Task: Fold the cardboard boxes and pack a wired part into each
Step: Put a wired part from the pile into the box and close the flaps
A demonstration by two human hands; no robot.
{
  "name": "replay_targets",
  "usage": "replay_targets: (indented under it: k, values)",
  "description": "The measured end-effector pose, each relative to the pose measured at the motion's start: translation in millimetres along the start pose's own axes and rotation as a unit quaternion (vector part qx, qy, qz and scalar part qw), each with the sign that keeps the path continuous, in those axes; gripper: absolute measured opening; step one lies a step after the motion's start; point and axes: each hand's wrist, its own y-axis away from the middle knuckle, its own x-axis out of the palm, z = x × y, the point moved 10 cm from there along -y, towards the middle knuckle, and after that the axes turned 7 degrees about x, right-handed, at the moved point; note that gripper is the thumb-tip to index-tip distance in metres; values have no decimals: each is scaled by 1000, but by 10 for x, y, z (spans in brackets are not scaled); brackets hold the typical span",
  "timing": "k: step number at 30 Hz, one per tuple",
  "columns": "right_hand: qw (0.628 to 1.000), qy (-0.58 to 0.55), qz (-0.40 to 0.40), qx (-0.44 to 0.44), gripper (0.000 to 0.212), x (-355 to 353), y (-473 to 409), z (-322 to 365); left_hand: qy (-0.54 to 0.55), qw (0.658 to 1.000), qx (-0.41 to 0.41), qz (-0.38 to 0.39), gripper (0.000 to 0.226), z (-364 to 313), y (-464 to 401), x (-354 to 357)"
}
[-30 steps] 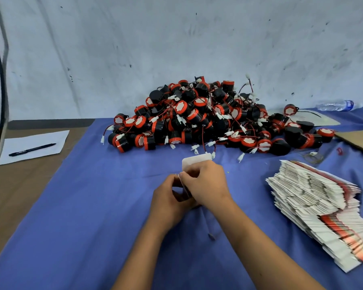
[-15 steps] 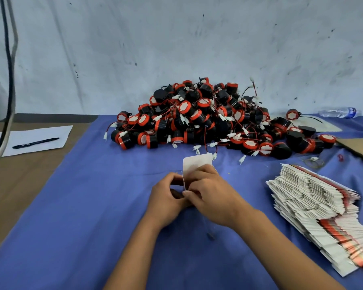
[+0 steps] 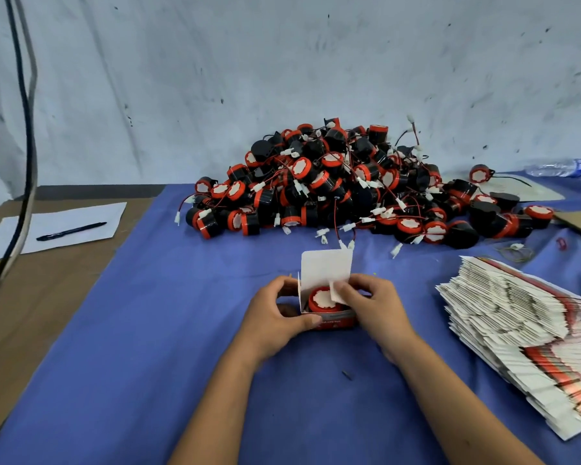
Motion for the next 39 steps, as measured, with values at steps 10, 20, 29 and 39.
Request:
replay_targets:
  k: [10, 20, 29, 39]
  values:
    - [987, 41, 63, -143, 24, 146, 123, 170, 79, 996, -4, -46, 35, 69, -78, 82]
    - [977, 110, 112, -146, 27, 234, 195, 180, 262, 963, -47, -31, 39, 209, -65, 37]
    - [964, 136, 65, -218, 28, 224, 261, 310, 23, 996, 91, 5, 25, -42, -38, 4]
    - [944, 176, 2, -278, 26, 126, 288, 364, -27, 995, 91, 17, 58, -49, -21, -14]
